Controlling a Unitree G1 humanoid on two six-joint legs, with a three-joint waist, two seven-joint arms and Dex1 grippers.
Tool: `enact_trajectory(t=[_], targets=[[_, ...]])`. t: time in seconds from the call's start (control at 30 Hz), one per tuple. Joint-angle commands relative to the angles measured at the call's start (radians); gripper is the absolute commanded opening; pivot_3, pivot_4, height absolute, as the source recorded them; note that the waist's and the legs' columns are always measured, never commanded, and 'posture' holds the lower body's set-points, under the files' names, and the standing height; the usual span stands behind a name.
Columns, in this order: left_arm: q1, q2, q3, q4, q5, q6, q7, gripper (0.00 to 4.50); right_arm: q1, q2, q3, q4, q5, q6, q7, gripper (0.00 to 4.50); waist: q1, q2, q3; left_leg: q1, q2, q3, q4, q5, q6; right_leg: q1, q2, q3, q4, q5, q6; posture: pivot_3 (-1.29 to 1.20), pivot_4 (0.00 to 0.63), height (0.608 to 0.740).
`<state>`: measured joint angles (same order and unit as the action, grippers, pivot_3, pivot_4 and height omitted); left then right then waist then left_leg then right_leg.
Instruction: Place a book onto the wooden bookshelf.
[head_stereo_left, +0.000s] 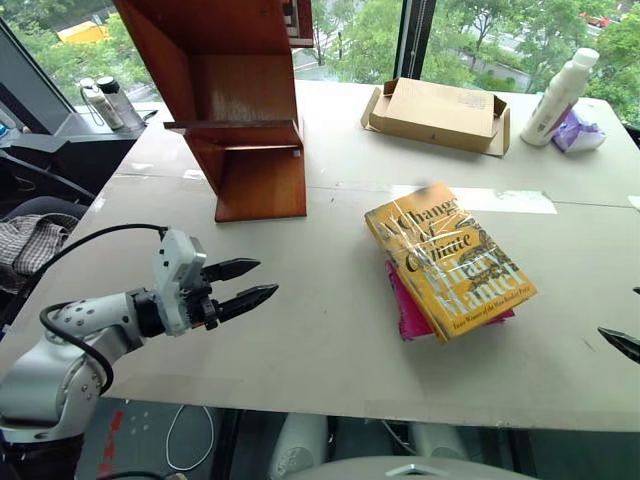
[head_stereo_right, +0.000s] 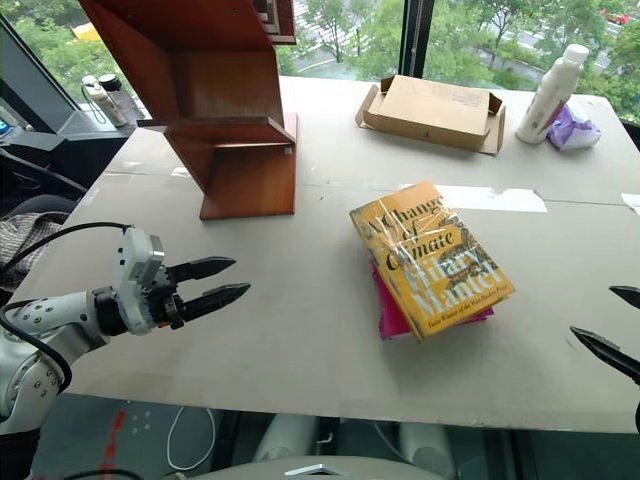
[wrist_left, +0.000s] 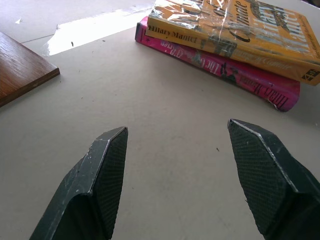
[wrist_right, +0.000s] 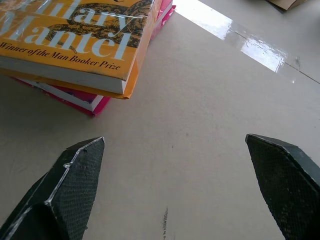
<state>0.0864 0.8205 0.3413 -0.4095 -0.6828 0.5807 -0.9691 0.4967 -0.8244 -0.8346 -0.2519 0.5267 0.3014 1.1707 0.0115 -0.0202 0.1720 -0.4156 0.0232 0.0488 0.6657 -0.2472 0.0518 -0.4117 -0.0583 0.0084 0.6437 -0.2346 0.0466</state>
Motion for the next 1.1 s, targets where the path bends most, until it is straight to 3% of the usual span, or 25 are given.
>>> enact_trajectory(t=[0.03, 0.2, 0.23, 0.3, 0.4, 0.5, 0.53, 0.63, 0.77, 1.1], targets=[[-0.047, 0.015, 0.008, -0.012, -0.037, 0.008, -0.013, 3.26, -0.034, -0.020, -0.013, -0.072, 0.026, 0.045, -0.064, 4.50, 0.002, 0.000, 0.000, 0.000, 0.000, 0.000, 0.000, 0.000, 0.000, 0.000, 0.000, 0.000, 0.000, 0.000, 0.000, 0.00, 0.150, 0.740], [-0.163, 0.018, -0.024, -0.043, -0.104, 0.065, -0.017, 3.26, -0.158, -0.129, 0.013, -0.283, 0.183, 0.410, -0.270, 4.50, 0.001, 0.002, 0.000, 0.000, 0.000, 0.000, 0.002, 0.000, 0.000, 0.000, 0.000, 0.000, 0.001, 0.000, 0.000, 0.00, 0.150, 0.740], [-0.174, 0.026, -0.029, -0.059, -0.117, 0.072, -0.030, 3.30, -0.213, -0.159, 0.037, -0.291, 0.219, 0.487, -0.320, 3.95, -0.001, 0.001, -0.001, 0.001, 0.000, 0.000, 0.002, 0.000, 0.000, 0.000, 0.001, 0.000, 0.001, 0.000, 0.000, 0.00, 0.150, 0.740], [-0.189, 0.041, -0.034, -0.079, -0.136, 0.076, -0.052, 3.30, -0.309, -0.212, 0.106, -0.314, 0.254, 0.606, -0.407, 3.29, -0.005, 0.000, 0.000, 0.001, 0.000, 0.001, 0.002, 0.000, 0.000, 0.000, 0.002, 0.001, 0.001, 0.000, 0.000, 0.00, 0.150, 0.740], [-0.195, 0.059, -0.049, -0.109, -0.138, 0.070, -0.080, 3.30, -0.473, -0.273, 0.280, -0.320, 0.228, 0.686, -0.508, 1.79, -0.001, 0.000, 0.001, 0.000, 0.000, 0.000, 0.002, 0.000, 0.000, 0.000, 0.002, 0.000, 0.001, 0.000, 0.000, 0.00, 0.150, 0.740], [-0.187, 0.057, -0.058, -0.138, -0.145, 0.073, -0.072, 3.30, -0.643, -0.330, 0.546, -0.257, 0.073, 0.701, -0.598, 0.30, 0.000, 0.000, 0.001, -0.001, 0.000, 0.000, 0.001, 0.000, 0.000, -0.001, 0.002, 0.000, 0.000, 0.000, 0.000, 0.00, 0.150, 0.740], [-0.180, 0.057, -0.059, -0.151, -0.149, 0.075, -0.071, 3.30, -0.711, -0.335, 0.649, -0.216, 0.001, 0.690, -0.622, 0.10, 0.000, 0.000, 0.001, -0.001, 0.000, 0.000, 0.001, 0.000, 0.000, -0.001, 0.003, 0.000, 0.000, 0.000, 0.000, 0.00, 0.150, 0.740], [-0.163, 0.054, -0.059, -0.177, -0.160, 0.080, -0.058, 3.30, -0.866, -0.308, 0.857, -0.125, -0.111, 0.672, -0.613, 0.10, 0.000, 0.000, 0.001, -0.002, -0.001, 0.001, 0.002, 0.000, 0.000, -0.002, 0.004, 0.000, -0.001, 0.000, 0.000, 0.00, 0.150, 0.740], [-0.143, 0.043, -0.057, -0.200, -0.160, 0.075, -0.032, 3.30, -0.987, -0.264, 1.030, -0.027, -0.220, 0.629, -0.553, 0.10, 0.000, 0.000, 0.001, -0.003, -0.001, 0.001, 0.002, 0.000, 0.001, -0.003, 0.006, -0.001, -0.001, 0.000, 0.000, 0.00, 0.150, 0.740], [-0.052, 0.017, -0.034, -0.268, -0.161, 0.059, 0.035, 3.30, -1.099, -0.150, 1.157, 0.133, -0.337, 0.553, -0.415, 0.10, 0.000, 0.000, 0.001, -0.003, -0.001, 0.001, 0.002, 0.000, 0.001, -0.002, 0.006, -0.004, 0.000, 0.000, 0.001, 0.00, 0.150, 0.740]])
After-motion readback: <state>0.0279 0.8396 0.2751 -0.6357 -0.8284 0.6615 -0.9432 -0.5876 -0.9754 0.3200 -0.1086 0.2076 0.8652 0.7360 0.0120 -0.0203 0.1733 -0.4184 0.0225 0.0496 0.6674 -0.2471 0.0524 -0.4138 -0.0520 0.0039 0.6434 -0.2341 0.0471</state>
